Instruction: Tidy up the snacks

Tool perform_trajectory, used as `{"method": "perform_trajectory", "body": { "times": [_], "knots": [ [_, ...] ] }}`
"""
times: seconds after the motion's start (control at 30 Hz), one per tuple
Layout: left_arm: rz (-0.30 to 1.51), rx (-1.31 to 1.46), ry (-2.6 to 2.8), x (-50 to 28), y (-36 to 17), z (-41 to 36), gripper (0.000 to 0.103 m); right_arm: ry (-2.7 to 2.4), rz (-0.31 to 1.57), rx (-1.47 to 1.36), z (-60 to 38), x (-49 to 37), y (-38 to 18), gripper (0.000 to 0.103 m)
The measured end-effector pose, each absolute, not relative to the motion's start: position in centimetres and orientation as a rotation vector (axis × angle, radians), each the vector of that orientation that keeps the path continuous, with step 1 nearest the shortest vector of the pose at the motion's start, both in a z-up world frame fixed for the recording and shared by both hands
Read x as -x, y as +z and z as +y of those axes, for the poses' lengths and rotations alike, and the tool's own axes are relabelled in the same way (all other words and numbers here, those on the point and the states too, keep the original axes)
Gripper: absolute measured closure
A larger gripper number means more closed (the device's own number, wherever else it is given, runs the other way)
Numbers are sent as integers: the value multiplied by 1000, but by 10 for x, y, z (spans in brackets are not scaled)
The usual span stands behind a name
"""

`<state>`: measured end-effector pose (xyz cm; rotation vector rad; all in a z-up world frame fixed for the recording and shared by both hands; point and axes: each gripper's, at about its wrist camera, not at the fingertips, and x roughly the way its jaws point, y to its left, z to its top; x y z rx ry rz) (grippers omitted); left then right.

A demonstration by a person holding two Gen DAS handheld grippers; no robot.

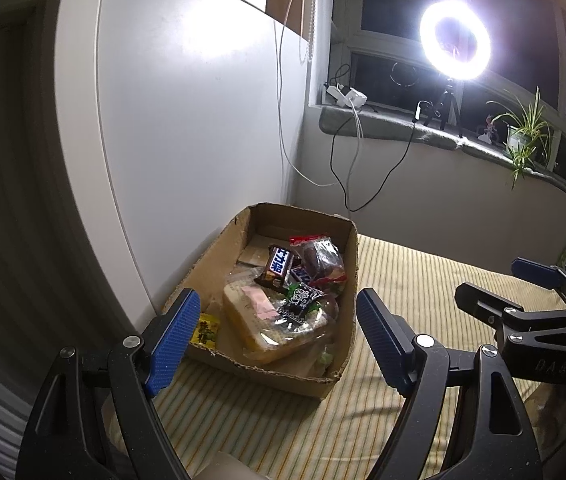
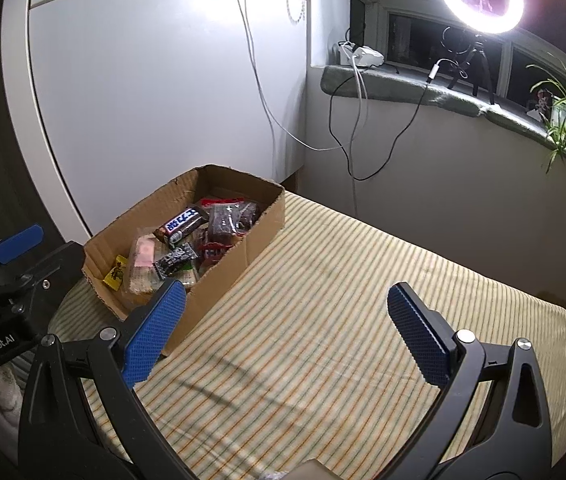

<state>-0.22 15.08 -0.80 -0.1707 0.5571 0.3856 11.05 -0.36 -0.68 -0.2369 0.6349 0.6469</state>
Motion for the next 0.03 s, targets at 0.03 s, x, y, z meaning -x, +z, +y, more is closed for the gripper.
{"method": "perform_trajectory", "body": {
  "times": [0.03],
  "knots": [
    [558, 172, 386, 2, -8, 151, 23, 641, 637, 235, -6, -112, -7, 0]
  ]
}}
